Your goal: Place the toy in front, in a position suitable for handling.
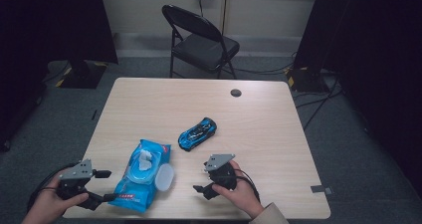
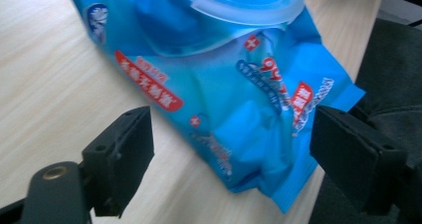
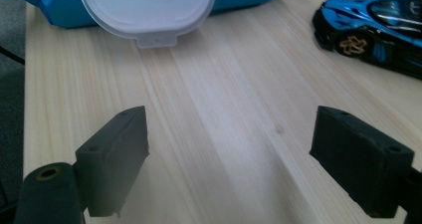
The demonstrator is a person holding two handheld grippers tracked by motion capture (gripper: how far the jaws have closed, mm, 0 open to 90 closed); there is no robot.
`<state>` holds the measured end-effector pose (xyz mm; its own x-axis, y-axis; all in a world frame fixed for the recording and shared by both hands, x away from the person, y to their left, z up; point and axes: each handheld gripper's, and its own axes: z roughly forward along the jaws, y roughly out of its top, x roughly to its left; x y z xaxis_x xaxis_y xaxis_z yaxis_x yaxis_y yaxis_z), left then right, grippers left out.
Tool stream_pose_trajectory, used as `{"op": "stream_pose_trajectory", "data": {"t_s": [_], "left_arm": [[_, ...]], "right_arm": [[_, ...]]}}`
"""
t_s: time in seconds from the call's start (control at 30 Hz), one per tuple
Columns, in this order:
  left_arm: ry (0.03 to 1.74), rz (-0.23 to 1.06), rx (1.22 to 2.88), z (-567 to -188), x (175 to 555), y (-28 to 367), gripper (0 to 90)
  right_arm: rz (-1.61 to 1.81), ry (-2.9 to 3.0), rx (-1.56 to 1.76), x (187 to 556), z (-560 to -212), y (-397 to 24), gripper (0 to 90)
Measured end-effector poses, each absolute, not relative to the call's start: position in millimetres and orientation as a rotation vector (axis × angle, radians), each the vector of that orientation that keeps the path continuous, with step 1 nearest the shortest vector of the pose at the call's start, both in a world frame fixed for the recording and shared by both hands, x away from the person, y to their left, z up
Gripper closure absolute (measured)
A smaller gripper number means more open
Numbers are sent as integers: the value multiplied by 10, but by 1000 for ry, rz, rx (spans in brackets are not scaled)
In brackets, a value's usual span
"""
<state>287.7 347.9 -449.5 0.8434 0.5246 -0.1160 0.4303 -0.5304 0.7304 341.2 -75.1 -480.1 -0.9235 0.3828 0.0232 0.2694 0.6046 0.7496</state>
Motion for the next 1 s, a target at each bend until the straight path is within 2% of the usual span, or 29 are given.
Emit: {"op": "stream_pose_trajectory", "data": {"t_s": [0.1, 0.6, 1.0], "left_arm": [[651, 132, 2236, -4523, 2873, 3394, 166], [660, 133, 2259, -4638, 2921, 3080, 156], [696, 154, 2281, -4674, 2927, 3007, 138]], "right_arm": [[1241, 2694, 540, 3414, -4783, -676, 143], [1305, 2708, 470, 3337, -4765, -310, 142], [1296, 2738, 435, 3240, -4948, 22, 144]]}}
